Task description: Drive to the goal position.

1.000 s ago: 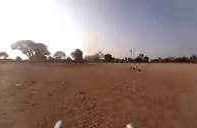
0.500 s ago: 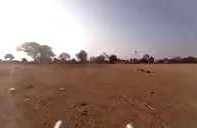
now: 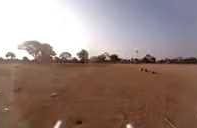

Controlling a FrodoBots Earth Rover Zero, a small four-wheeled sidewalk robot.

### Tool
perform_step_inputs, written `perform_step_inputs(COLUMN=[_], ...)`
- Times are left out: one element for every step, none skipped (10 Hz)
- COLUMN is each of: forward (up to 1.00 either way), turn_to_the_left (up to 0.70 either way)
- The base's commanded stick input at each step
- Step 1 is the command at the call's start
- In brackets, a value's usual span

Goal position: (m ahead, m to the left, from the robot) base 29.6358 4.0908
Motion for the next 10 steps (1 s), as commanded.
perform_step_inputs(forward=[1.0, 1.0, 1.0, 1.0, 1.0, 1.0, 1.0, 1.0, 1.0, 1.0], turn_to_the_left=[0.0, 0.0, 0.0, 0.0, 0.0, 0.0, 0.0, 0.0, 0.0, 0.0])
